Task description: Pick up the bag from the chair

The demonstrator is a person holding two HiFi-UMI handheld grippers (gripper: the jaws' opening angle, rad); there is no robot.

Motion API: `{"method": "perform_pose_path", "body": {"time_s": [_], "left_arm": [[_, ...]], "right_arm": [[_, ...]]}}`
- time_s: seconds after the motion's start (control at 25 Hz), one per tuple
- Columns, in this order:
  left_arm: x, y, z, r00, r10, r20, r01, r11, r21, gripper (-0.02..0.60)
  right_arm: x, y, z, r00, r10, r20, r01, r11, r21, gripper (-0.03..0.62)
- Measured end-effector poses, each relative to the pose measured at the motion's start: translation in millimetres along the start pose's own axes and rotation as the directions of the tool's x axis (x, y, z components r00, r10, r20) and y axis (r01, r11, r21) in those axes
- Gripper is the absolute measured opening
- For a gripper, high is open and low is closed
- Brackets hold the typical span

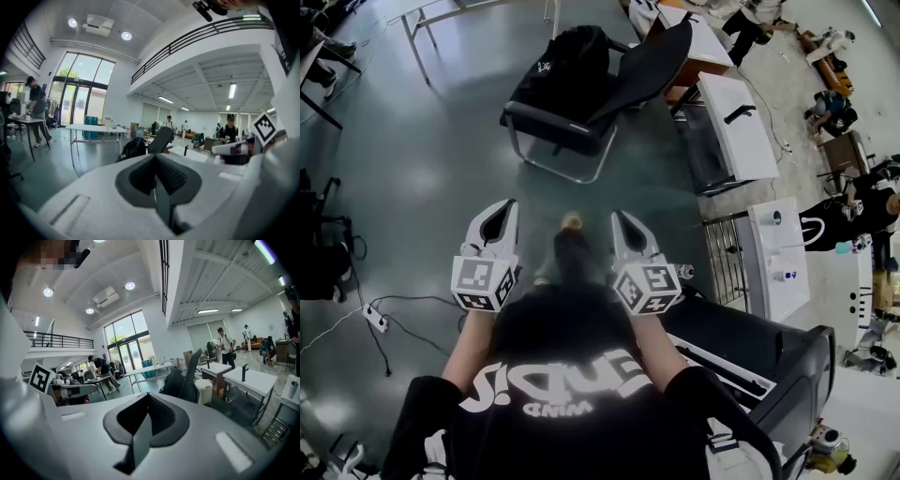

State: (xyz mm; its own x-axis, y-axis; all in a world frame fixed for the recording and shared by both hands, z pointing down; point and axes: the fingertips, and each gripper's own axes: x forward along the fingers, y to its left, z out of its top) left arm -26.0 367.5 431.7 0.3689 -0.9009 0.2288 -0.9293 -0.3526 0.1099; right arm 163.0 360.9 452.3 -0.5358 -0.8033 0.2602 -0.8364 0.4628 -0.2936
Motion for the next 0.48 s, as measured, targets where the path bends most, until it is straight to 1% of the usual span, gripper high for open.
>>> {"method": "perform_pose_path", "body": {"time_s": [0.2, 0.48], "left_arm": [[19, 23, 1, 1.000, 0.005, 0.012, -0.004, 1.000, -0.003, 0.002], [64, 56, 9, 1.000, -0.003, 0.004, 0.003, 1.000, -0.016, 0.002]], "right_arm": [[30, -3, 3, 1.000, 0.003, 0.006, -0.003, 1.000, -0.003, 0.000], [88, -14, 18, 1.000, 0.014, 0.003, -0.014, 1.000, 0.004, 0.000]]}}
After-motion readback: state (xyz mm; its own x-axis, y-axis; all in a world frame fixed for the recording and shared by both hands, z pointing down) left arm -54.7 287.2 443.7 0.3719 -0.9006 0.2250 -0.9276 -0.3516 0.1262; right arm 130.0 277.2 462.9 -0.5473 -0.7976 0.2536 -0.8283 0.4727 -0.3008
